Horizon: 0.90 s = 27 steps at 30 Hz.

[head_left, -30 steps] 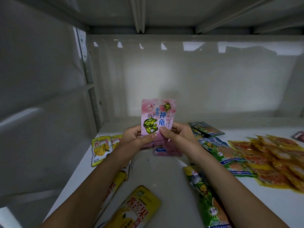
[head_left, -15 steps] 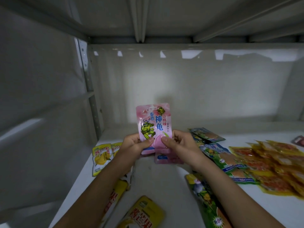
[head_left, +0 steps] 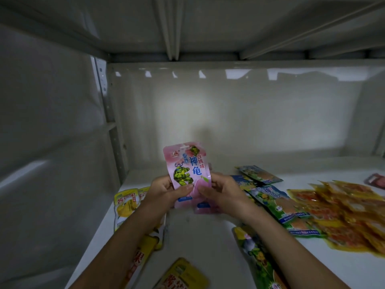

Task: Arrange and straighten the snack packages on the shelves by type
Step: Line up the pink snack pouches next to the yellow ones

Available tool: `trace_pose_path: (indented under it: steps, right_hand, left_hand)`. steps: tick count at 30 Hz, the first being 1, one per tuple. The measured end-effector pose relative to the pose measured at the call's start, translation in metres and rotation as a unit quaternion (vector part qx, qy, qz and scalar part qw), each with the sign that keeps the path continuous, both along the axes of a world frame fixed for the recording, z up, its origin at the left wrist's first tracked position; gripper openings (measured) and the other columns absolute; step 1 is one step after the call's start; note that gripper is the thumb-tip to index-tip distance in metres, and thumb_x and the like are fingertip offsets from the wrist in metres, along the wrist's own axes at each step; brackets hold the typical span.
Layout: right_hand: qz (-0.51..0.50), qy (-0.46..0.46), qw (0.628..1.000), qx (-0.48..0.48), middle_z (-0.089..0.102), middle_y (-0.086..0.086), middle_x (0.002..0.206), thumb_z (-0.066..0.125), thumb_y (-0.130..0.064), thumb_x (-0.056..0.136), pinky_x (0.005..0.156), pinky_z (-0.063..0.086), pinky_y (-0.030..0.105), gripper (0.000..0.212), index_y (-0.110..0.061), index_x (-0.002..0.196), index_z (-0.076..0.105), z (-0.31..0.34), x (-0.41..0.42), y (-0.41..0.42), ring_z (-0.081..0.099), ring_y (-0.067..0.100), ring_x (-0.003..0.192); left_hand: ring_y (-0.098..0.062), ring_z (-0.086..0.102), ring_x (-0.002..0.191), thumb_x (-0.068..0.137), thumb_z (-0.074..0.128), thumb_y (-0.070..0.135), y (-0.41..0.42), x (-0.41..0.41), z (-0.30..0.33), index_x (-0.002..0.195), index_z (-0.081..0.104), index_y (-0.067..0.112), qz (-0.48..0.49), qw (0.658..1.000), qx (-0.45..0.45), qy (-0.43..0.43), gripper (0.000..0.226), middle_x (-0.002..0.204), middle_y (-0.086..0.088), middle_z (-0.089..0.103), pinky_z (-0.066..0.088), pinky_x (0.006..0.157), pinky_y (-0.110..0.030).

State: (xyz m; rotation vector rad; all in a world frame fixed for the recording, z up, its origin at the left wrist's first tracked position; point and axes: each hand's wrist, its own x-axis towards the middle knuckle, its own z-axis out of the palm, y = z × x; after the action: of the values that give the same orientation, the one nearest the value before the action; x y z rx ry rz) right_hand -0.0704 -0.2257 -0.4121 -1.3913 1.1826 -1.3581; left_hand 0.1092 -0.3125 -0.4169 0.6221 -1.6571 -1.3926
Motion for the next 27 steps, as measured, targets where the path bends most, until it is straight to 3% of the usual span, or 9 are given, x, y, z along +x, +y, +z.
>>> trace_pose_path:
  steps: [2, 4, 5, 8, 13, 18, 20, 23, 27]
  right_hand:
    - [-0.032, -0.014, 0.999, -0.007, 0.08, 0.006, 0.103, 0.069, -0.012, 0.1, 0.074, 0.066, 0.051, 0.01, -0.014, 0.107, 0.075, 0.0, 0.001, -0.002, 0.079, 0.024, 0.096]
    - [-0.068, -0.002, 0.997, -0.032, 0.082, 0.003, 0.095, 0.073, -0.005, 0.095, 0.062, 0.064, 0.035, 0.013, -0.015, 0.103, 0.078, 0.0, -0.003, -0.005, 0.078, 0.015, 0.082]
    - [-0.079, 0.008, 0.996, -0.04, 0.082, 0.004, 0.094, 0.075, -0.003, 0.093, 0.062, 0.063, 0.031, 0.013, -0.013, 0.101, 0.078, 0.002, -0.004, -0.005, 0.078, 0.014, 0.08]
    - [-0.06, -0.04, 0.997, -0.017, 0.08, 0.017, 0.101, 0.076, -0.002, 0.091, 0.067, 0.067, 0.041, 0.016, 0.001, 0.107, 0.075, 0.003, -0.005, -0.002, 0.079, 0.025, 0.087]
    - [-0.043, -0.057, 0.997, -0.017, 0.08, 0.012, 0.109, 0.072, -0.01, 0.097, 0.074, 0.067, 0.045, 0.016, -0.01, 0.112, 0.075, -0.002, -0.002, -0.003, 0.078, 0.03, 0.099]
    - [-0.057, -0.006, 0.998, -0.026, 0.081, 0.0, 0.099, 0.071, -0.007, 0.098, 0.078, 0.064, 0.056, 0.028, -0.032, 0.091, 0.083, -0.001, 0.006, -0.005, 0.077, 0.021, 0.09]
    - [-0.061, -0.005, 0.998, -0.021, 0.081, 0.0, 0.096, 0.069, -0.007, 0.099, 0.084, 0.061, 0.062, 0.029, -0.031, 0.09, 0.083, -0.001, 0.006, -0.004, 0.077, 0.02, 0.089]
    - [-0.053, -0.042, 0.998, -0.002, 0.081, 0.008, 0.104, 0.068, -0.012, 0.1, 0.084, 0.06, 0.066, 0.012, -0.017, 0.106, 0.078, -0.003, 0.0, -0.003, 0.078, 0.029, 0.096]
    - [-0.036, -0.05, 0.998, -0.008, 0.078, 0.017, 0.114, 0.068, -0.016, 0.1, 0.086, 0.058, 0.07, 0.02, -0.008, 0.117, 0.074, -0.001, -0.005, 0.0, 0.074, 0.041, 0.107]
  left_hand:
    - [-0.026, 0.078, 0.087, 0.092, 0.074, 0.006, -0.001, -0.002, -0.003, 0.096, 0.078, 0.003, 0.022, 1.0, -0.01, -0.004, 0.007, 0.097, -0.012, 0.081, 0.062, 0.077, -0.038]
    - [-0.018, 0.075, 0.076, 0.094, 0.07, 0.002, 0.0, -0.004, -0.001, 0.091, 0.076, 0.003, 0.023, 1.0, -0.009, -0.005, 0.007, 0.087, -0.008, 0.081, 0.06, 0.067, -0.028]
    - [-0.018, 0.076, 0.078, 0.093, 0.071, 0.004, 0.001, -0.005, 0.0, 0.095, 0.074, -0.001, 0.011, 1.0, -0.009, -0.002, 0.006, 0.089, -0.009, 0.08, 0.06, 0.07, -0.028]
    - [-0.023, 0.075, 0.088, 0.079, 0.08, 0.017, 0.003, -0.006, 0.003, 0.107, 0.067, -0.009, -0.012, 1.0, -0.007, 0.008, 0.04, 0.098, -0.016, 0.079, 0.061, 0.084, -0.034]
    - [-0.036, 0.076, 0.094, 0.088, 0.074, -0.001, 0.004, -0.004, 0.003, 0.112, 0.072, -0.006, 0.001, 1.0, 0.006, 0.023, 0.025, 0.105, -0.022, 0.078, 0.063, 0.086, -0.043]
    - [-0.021, 0.075, 0.074, 0.09, 0.071, -0.006, 0.004, -0.002, 0.006, 0.103, 0.072, -0.011, 0.021, 0.999, -0.024, 0.012, 0.014, 0.092, -0.019, 0.079, 0.062, 0.067, -0.029]
    - [-0.023, 0.075, 0.076, 0.09, 0.072, -0.005, 0.003, -0.002, 0.006, 0.103, 0.072, -0.012, 0.013, 1.0, -0.025, 0.007, 0.015, 0.093, -0.021, 0.079, 0.062, 0.068, -0.03]
    - [-0.029, 0.075, 0.086, 0.089, 0.074, -0.002, 0.006, -0.005, 0.006, 0.108, 0.072, -0.009, -0.001, 1.0, -0.009, 0.013, 0.02, 0.101, -0.022, 0.079, 0.064, 0.075, -0.032]
    - [-0.034, 0.074, 0.093, 0.086, 0.077, 0.004, 0.005, -0.01, 0.005, 0.109, 0.062, -0.021, -0.019, 0.999, -0.013, 0.026, 0.037, 0.103, -0.031, 0.075, 0.065, 0.078, -0.034]
